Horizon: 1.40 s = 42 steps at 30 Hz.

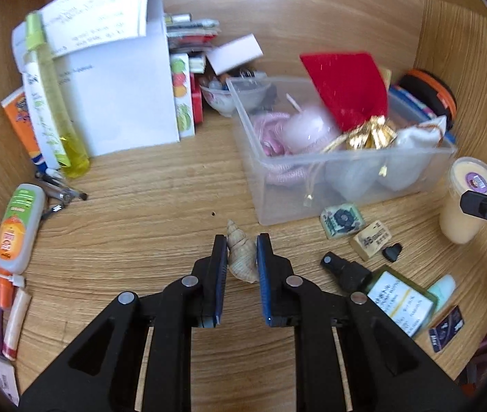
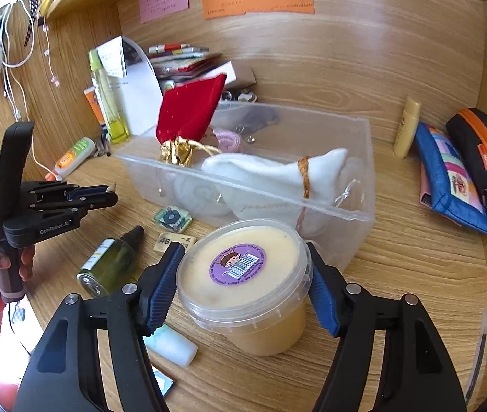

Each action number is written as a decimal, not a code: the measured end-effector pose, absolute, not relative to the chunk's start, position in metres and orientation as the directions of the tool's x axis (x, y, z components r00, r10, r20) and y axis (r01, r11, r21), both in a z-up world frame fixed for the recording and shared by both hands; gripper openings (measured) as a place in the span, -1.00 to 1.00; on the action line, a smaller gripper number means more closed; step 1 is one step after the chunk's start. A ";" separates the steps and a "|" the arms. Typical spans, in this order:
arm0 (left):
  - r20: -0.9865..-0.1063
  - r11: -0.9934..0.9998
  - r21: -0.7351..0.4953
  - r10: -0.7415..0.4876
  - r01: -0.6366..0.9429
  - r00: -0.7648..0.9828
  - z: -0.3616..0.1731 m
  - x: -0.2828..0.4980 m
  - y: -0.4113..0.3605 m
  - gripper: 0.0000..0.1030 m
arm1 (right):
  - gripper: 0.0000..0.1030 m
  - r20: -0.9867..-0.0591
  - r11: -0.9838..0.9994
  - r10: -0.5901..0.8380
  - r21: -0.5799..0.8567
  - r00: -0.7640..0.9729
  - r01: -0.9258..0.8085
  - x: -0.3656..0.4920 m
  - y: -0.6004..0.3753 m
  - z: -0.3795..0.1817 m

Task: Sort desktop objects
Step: 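Grasp the cream jar with the right tool while the left grasps the small shell, then lift the cream jar and shell and carry both over the clear bin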

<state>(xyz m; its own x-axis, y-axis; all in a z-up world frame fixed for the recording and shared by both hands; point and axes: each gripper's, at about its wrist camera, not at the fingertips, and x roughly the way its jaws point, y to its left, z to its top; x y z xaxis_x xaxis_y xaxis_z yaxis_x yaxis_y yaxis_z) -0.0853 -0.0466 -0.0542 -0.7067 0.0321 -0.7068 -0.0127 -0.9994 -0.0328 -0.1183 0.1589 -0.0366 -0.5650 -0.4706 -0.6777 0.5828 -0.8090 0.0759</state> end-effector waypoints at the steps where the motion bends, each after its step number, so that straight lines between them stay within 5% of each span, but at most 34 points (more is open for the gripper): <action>1: -0.699 -0.999 -0.036 0.033 -0.011 -0.714 -0.051 -0.084 -0.048 -0.68 | 0.26 -0.671 -0.809 -0.473 0.076 -0.570 0.582 -0.116 0.160 -0.033; 27: -0.598 -0.994 -0.074 0.108 -0.079 -0.794 0.015 -0.126 -0.050 -0.68 | 0.26 -0.565 -0.815 -0.500 0.051 -0.656 0.578 -0.154 0.165 0.046; 42: -0.661 -0.988 -0.078 0.149 -0.130 -0.736 -0.007 -0.187 -0.036 -0.68 | 0.25 -0.642 -0.822 -0.471 0.071 -0.605 0.565 -0.222 0.142 0.021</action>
